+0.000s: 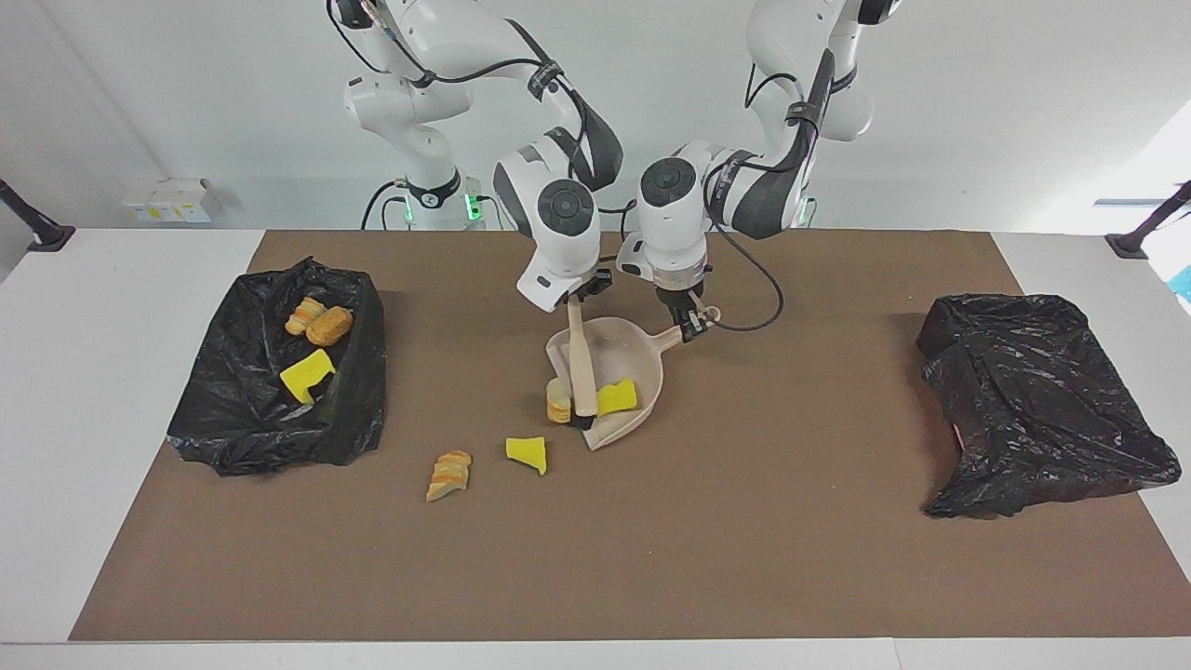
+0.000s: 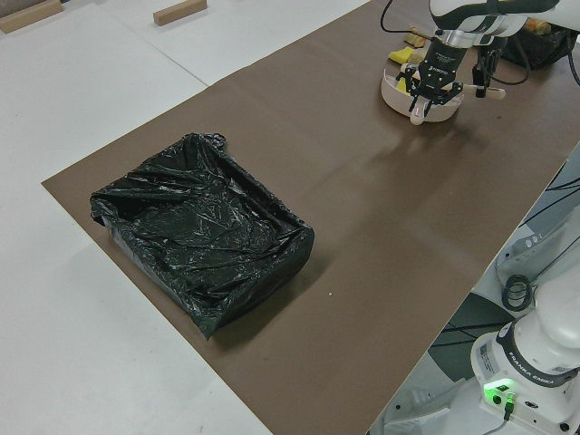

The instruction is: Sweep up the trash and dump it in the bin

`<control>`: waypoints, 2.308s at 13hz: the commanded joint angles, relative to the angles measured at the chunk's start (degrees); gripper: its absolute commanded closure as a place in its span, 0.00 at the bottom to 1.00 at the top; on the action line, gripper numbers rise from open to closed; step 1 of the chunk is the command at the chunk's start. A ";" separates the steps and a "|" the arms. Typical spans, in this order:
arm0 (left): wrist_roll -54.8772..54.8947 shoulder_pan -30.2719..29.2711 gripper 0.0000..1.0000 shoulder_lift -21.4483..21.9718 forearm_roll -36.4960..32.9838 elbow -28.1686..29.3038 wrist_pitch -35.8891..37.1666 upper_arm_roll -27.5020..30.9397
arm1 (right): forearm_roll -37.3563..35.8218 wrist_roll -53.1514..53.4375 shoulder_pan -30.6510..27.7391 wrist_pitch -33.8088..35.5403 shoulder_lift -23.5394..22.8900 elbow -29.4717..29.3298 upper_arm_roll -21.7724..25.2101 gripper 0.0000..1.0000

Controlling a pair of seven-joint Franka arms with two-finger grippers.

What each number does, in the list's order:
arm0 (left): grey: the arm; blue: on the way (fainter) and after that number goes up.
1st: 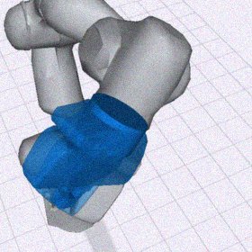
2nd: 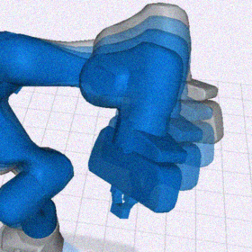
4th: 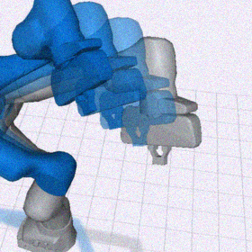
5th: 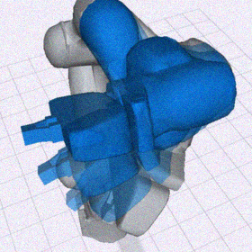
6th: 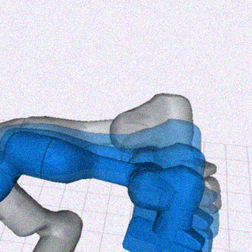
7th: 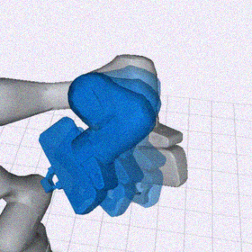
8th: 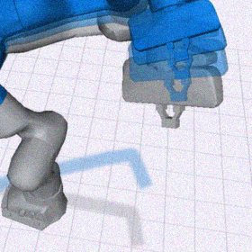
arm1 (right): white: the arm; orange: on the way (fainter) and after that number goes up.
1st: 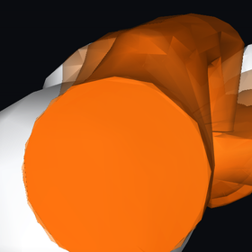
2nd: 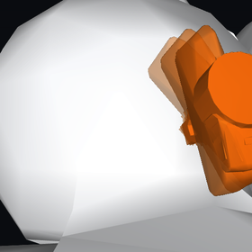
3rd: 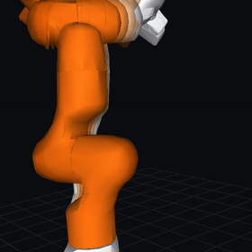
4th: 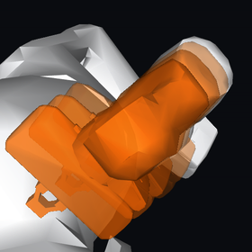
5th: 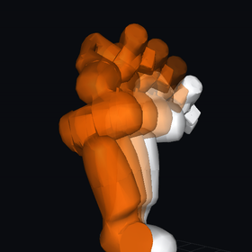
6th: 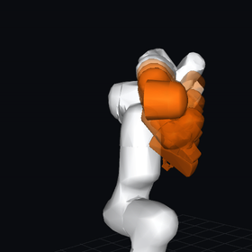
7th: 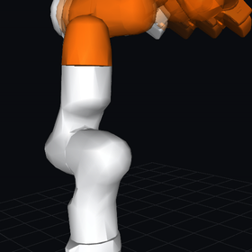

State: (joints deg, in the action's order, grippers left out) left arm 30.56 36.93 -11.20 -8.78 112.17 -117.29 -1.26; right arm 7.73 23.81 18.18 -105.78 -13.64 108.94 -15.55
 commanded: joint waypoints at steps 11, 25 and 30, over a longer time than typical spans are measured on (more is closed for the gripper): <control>-0.59 -2.39 1.00 -0.84 3.77 -5.64 9.86 0.99 | -14.82 -29.84 -18.68 4.19 2.75 -5.93 0.44 1.00; -2.61 -1.25 1.00 -0.41 2.11 -3.54 7.51 0.99 | -14.87 -29.09 -17.58 1.27 -7.37 -10.50 -0.27 1.00; -2.17 -0.90 1.00 -0.22 -1.31 -0.82 2.87 0.82 | -8.96 -23.90 -8.62 2.50 -5.09 -8.05 -0.36 1.00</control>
State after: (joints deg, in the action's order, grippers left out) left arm 28.76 35.15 -12.17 -8.17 108.88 -110.97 -0.79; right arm -3.32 -1.50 7.67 -104.01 -21.11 99.01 -15.91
